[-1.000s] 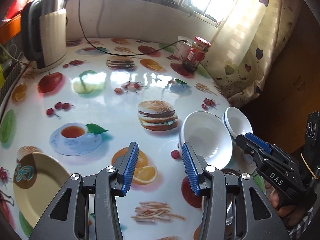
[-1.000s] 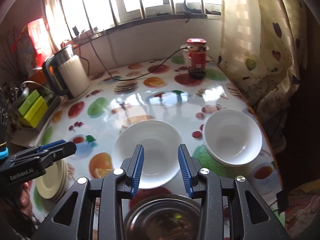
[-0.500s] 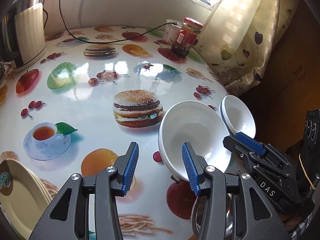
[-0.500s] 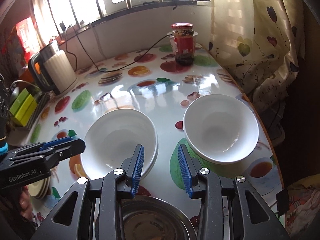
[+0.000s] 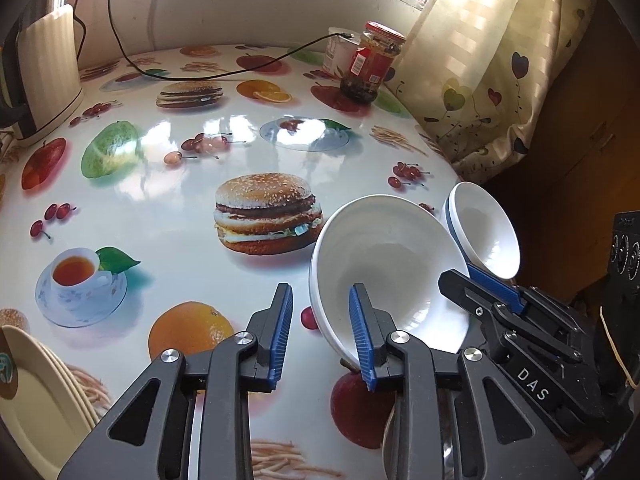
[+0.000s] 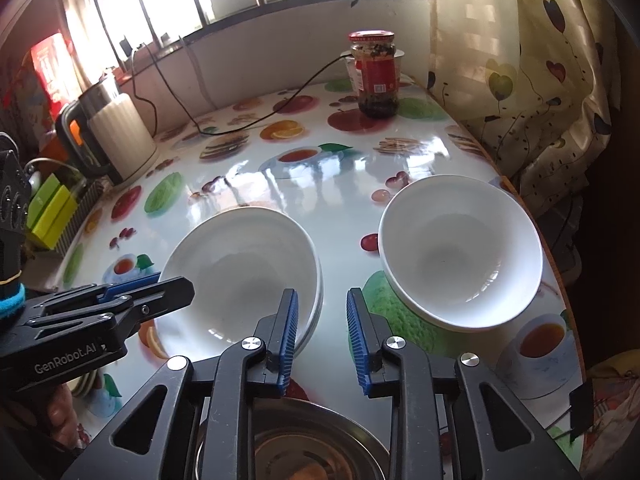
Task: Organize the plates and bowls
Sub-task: 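Close the left tool on a white bowl rim while the right tool grips its opposite rim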
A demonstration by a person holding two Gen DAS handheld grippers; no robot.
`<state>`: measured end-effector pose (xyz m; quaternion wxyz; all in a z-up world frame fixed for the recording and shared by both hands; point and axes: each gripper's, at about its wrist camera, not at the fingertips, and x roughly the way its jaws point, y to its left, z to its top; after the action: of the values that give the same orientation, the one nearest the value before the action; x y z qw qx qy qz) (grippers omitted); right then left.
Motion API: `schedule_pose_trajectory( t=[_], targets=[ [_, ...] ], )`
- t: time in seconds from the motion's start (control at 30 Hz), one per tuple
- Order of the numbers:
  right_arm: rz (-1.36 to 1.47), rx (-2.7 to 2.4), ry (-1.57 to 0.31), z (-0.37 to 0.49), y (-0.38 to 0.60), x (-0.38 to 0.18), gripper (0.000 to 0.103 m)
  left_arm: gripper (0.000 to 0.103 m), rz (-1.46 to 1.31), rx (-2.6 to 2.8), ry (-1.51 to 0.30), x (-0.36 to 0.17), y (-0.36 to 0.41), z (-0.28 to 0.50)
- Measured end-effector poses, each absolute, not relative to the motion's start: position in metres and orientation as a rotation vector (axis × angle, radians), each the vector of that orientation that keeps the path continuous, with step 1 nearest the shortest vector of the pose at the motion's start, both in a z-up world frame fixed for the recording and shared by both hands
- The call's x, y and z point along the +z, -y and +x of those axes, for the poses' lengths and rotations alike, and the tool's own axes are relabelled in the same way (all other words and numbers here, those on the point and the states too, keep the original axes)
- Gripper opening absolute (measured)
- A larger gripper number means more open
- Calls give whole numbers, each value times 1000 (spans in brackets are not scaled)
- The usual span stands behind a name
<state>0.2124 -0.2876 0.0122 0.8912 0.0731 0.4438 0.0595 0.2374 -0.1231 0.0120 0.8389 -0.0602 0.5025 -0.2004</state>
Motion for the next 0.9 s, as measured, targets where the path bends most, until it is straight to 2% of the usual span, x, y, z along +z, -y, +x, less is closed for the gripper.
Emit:
schedule_pose_trajectory(
  t=[0.07, 0.33, 0.47, 0.9],
  targets=[
    [150, 124, -921, 213, 287, 12, 21, 24, -126, -425, -1064, 11, 123, 238],
    [150, 127, -918, 214, 284, 12, 17, 16, -106, -423, -1060, 10, 126, 238],
    [147, 131, -916, 214, 281, 11, 13, 15, -104, -420, -1059, 10, 126, 238],
    [169, 131, -910, 214, 283, 12, 13, 15, -86, -416, -1049, 12, 127, 238]
  ],
)
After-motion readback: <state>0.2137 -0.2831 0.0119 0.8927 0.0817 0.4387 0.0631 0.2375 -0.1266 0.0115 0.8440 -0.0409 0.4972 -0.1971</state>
